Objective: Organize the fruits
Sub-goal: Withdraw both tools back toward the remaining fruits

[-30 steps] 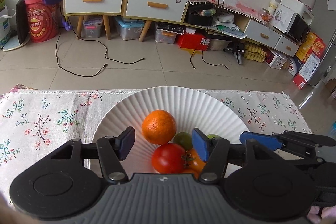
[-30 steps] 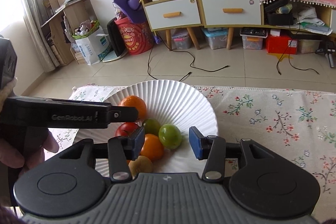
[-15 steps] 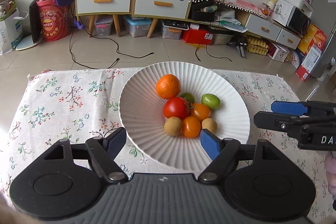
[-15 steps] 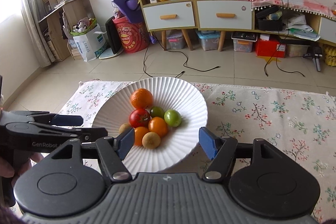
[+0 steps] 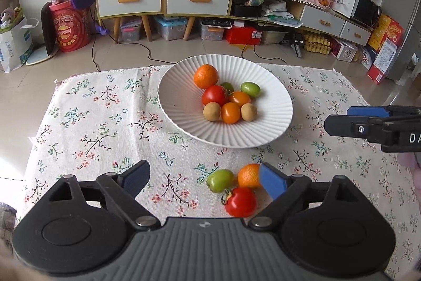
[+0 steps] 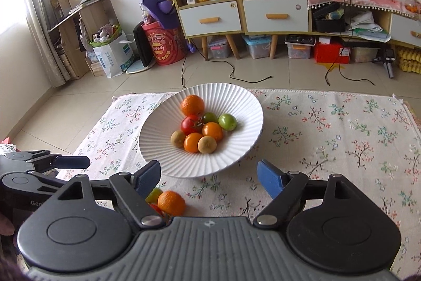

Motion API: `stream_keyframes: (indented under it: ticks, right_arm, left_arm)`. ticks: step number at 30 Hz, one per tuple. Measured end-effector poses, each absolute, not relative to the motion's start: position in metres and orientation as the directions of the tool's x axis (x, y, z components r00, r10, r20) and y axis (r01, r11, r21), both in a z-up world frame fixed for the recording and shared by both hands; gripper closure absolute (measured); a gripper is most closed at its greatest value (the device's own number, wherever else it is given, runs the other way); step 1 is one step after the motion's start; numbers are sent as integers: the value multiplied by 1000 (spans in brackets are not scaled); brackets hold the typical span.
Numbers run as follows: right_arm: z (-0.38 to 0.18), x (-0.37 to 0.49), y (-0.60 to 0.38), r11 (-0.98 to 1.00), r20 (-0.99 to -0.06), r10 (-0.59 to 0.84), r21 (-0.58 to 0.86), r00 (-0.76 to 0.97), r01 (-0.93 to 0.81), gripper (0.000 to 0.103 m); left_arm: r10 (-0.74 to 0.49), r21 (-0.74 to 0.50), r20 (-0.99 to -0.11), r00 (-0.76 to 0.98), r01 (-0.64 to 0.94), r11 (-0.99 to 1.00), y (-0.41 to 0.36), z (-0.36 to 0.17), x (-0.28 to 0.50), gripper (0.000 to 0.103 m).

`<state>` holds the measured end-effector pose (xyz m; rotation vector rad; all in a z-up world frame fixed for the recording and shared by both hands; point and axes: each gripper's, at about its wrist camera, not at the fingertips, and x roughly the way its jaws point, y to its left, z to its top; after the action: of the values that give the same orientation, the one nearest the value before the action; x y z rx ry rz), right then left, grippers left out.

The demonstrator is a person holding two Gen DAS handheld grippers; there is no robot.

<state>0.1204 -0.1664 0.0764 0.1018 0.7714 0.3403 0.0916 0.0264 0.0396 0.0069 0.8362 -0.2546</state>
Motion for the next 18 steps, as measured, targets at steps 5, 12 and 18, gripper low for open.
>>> stream_keyframes:
  ticks: [5,12,18]
  right_arm:
    - [70,109,-163,938,-667,345,214,661,-274,18]
    - [57,98,-155,941,-680,330,178,655,-290,13]
    - [53,84,-149,931,-668,348,164,658,-326,10]
  left_arm:
    - [-217,-78,-730,648,237,968,30,36,73,10]
    - [-224,-80,-718,659,241,967,38,25,57,5]
    - [-226,-60,-727,648,268,962,42,16,45,5]
